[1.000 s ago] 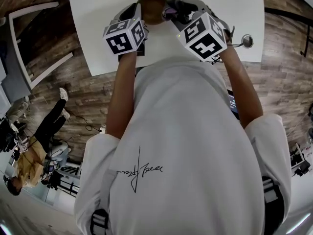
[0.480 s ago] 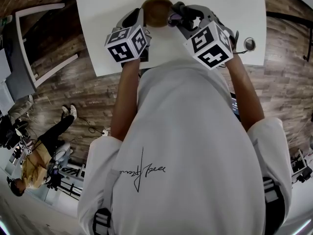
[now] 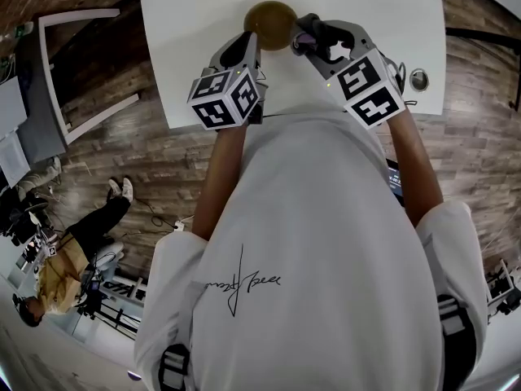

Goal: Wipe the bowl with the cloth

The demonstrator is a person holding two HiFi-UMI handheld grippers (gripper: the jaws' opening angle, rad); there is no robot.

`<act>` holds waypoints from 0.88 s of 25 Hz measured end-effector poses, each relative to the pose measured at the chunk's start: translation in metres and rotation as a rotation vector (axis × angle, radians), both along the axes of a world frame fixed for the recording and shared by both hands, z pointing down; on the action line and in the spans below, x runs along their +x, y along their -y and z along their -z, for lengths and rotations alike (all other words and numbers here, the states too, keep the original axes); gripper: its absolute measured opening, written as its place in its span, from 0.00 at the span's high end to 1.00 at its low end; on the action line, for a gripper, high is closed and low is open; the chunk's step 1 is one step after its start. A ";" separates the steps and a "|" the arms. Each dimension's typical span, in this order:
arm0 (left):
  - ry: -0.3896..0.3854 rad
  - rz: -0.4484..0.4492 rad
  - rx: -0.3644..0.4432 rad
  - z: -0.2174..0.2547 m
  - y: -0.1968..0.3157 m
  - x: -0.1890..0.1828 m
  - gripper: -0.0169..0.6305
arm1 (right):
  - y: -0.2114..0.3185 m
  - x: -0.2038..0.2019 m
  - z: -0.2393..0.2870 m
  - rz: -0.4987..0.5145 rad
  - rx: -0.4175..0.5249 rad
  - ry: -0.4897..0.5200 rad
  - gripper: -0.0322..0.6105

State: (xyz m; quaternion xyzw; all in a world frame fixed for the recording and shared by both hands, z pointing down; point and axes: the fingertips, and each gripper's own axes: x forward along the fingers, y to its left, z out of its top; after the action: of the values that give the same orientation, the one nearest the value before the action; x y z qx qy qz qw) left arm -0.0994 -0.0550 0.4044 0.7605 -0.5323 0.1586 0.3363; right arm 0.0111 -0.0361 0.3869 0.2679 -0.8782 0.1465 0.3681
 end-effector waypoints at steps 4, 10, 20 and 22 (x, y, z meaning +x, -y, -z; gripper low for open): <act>-0.043 -0.002 0.044 0.020 -0.005 0.008 0.91 | -0.002 0.002 0.020 -0.004 0.019 0.087 0.67; -0.101 -0.022 0.111 0.056 -0.012 0.021 0.91 | -0.004 0.013 0.056 -0.024 0.053 0.217 0.67; -0.162 -0.012 0.260 0.112 -0.026 0.026 0.99 | -0.014 0.019 0.105 -0.008 0.095 0.377 0.67; -0.166 -0.017 0.270 0.118 -0.029 0.027 0.99 | -0.018 0.020 0.110 -0.009 0.090 0.397 0.67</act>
State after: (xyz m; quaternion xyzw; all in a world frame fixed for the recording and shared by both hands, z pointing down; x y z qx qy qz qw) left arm -0.0722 -0.0263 0.2865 0.8138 -0.5126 0.0251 0.2725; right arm 0.0310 -0.0186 0.2770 0.2541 -0.9380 0.1585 0.1746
